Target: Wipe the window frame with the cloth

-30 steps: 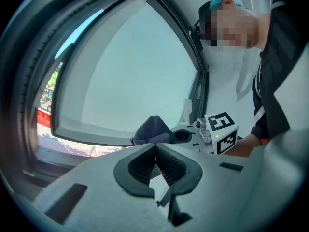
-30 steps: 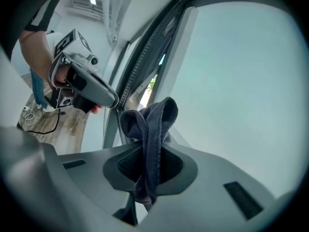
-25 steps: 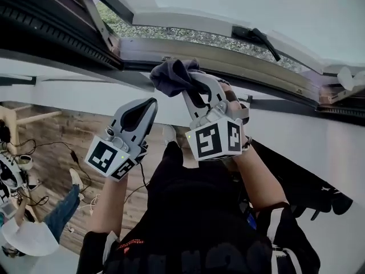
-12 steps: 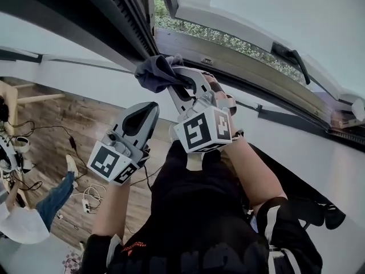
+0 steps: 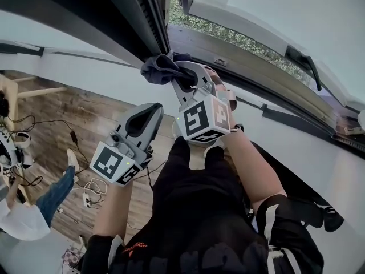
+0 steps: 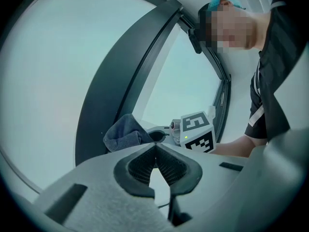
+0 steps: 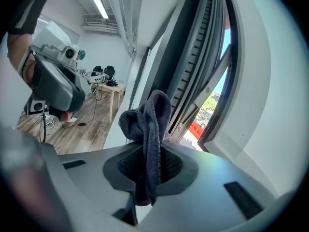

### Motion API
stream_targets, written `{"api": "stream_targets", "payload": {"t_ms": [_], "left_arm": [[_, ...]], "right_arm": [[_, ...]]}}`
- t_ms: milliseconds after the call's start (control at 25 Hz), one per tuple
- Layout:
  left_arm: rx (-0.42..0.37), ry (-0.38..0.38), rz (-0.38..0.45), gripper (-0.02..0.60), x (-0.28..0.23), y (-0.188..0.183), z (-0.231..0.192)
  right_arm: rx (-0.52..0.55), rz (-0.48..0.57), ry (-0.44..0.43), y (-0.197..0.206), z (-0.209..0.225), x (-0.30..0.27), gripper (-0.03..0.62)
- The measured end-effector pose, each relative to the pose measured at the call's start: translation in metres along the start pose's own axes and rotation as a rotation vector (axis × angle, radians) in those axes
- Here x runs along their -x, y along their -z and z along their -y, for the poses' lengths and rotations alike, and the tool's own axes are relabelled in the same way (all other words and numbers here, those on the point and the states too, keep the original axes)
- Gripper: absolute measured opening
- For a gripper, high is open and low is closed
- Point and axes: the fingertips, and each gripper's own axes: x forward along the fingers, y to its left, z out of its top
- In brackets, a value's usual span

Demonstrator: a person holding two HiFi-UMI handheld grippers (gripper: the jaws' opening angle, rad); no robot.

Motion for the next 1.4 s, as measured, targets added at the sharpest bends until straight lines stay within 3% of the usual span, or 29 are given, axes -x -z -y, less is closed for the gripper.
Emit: {"api": "stream_targets", "payload": {"t_ms": [520, 1400], "left_arm": [[-0.001, 0.042, -0.015, 0.021, -0.014, 0.002, 0.013], [-0.042, 0.165, -0.044, 0.021, -0.058, 0.002, 0.079]], "right_arm": [[-0.035, -0.077, 0.066, 0.028, 0.013, 0.019, 0.043], [-0.079, -0.134, 0.176, 0.077, 0.051, 0.091, 0.043]]}}
